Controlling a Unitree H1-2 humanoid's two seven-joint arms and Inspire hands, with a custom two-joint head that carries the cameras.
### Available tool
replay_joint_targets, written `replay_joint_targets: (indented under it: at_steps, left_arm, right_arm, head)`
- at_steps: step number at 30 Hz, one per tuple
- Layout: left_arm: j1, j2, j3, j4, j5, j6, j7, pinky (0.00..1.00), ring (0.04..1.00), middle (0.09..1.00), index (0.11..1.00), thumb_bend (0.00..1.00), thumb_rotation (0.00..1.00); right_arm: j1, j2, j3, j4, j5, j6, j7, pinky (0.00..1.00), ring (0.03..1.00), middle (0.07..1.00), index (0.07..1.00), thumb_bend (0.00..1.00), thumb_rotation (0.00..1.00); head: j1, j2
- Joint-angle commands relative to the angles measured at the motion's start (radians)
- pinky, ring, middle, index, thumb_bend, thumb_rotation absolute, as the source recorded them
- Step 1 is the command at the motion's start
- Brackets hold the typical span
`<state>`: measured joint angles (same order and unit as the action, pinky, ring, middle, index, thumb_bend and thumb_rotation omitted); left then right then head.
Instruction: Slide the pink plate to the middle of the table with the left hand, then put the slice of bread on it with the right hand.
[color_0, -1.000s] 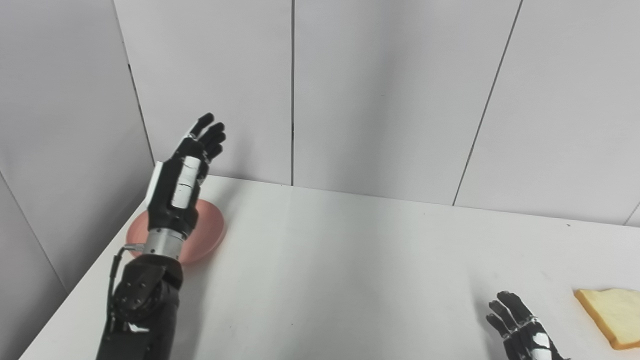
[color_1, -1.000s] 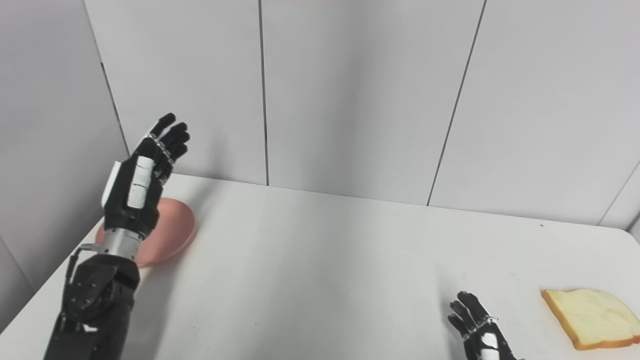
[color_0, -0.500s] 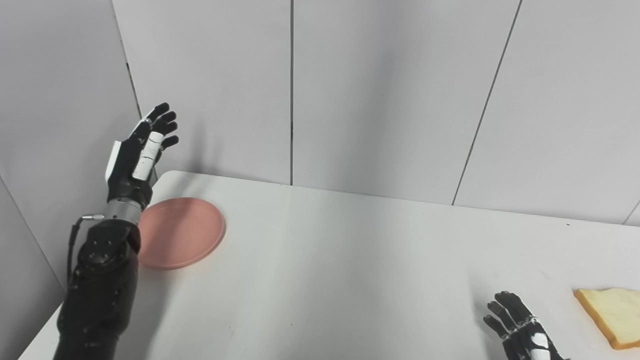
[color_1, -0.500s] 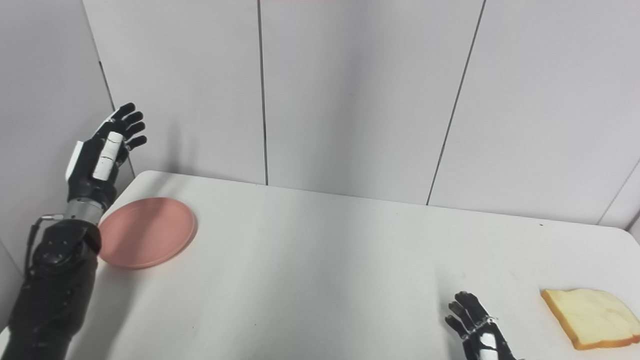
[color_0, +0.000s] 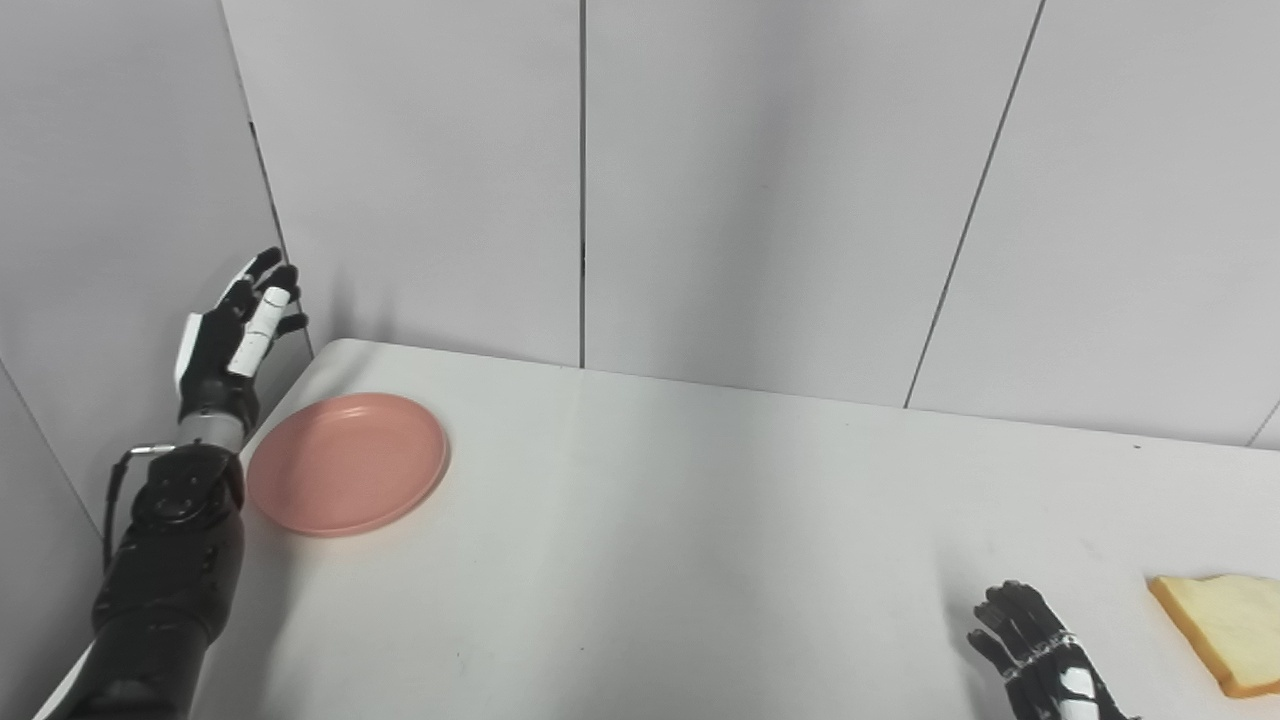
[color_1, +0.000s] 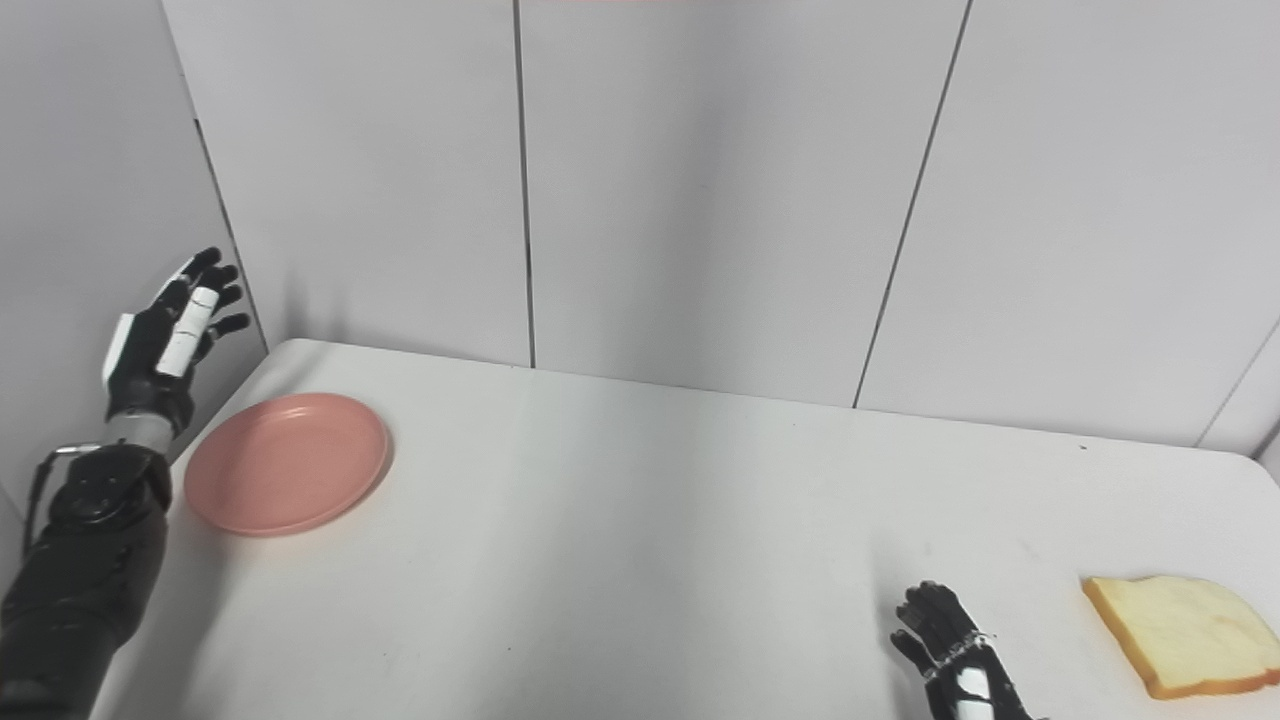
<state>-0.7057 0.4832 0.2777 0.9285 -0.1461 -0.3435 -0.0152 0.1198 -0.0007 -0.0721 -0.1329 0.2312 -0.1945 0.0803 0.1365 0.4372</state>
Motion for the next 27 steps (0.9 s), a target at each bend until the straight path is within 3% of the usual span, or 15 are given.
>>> replay_joint_targets:
  at_steps: [1, 5, 11, 21, 27]
  left_arm:
    - [-0.058, 0.044, -0.009, 0.027, 0.021, -0.087, 0.016, 0.81, 0.898, 0.899, 0.861, 0.86, 0.73]
    - [-0.055, 0.041, -0.006, 0.099, 0.015, -0.121, 0.025, 0.82, 0.898, 0.902, 0.871, 0.84, 0.71]
    - [-0.045, 0.031, 0.011, 0.146, 0.007, -0.126, 0.037, 0.82, 0.905, 0.894, 0.843, 0.86, 0.68]
    - [-0.035, 0.019, 0.012, 0.197, -0.002, -0.124, 0.038, 0.79, 0.893, 0.876, 0.836, 0.81, 0.65]
    - [-0.035, 0.014, 0.024, 0.246, -0.032, -0.126, -0.018, 0.74, 0.867, 0.871, 0.818, 0.92, 0.69]
  right_arm:
    - [0.052, 0.022, 0.016, 0.080, 0.006, -0.008, 0.009, 0.82, 0.826, 0.817, 0.791, 0.80, 0.86]
    - [0.056, 0.021, 0.014, 0.072, 0.006, -0.005, 0.007, 0.81, 0.818, 0.808, 0.785, 0.81, 0.85]
    - [0.063, 0.019, 0.012, 0.064, 0.009, -0.003, 0.008, 0.81, 0.811, 0.799, 0.783, 0.80, 0.86]
    - [0.066, 0.015, 0.009, 0.049, 0.012, 0.014, 0.005, 0.80, 0.807, 0.792, 0.785, 0.80, 0.85]
    - [0.071, 0.014, 0.013, 0.037, 0.001, 0.019, 0.001, 0.80, 0.809, 0.794, 0.798, 0.79, 0.88]
  head:
    - [0.000, 0.002]
    - [-0.001, 0.007]
    - [-0.002, 0.015]
    - [0.002, 0.024]
    - [-0.005, 0.033]
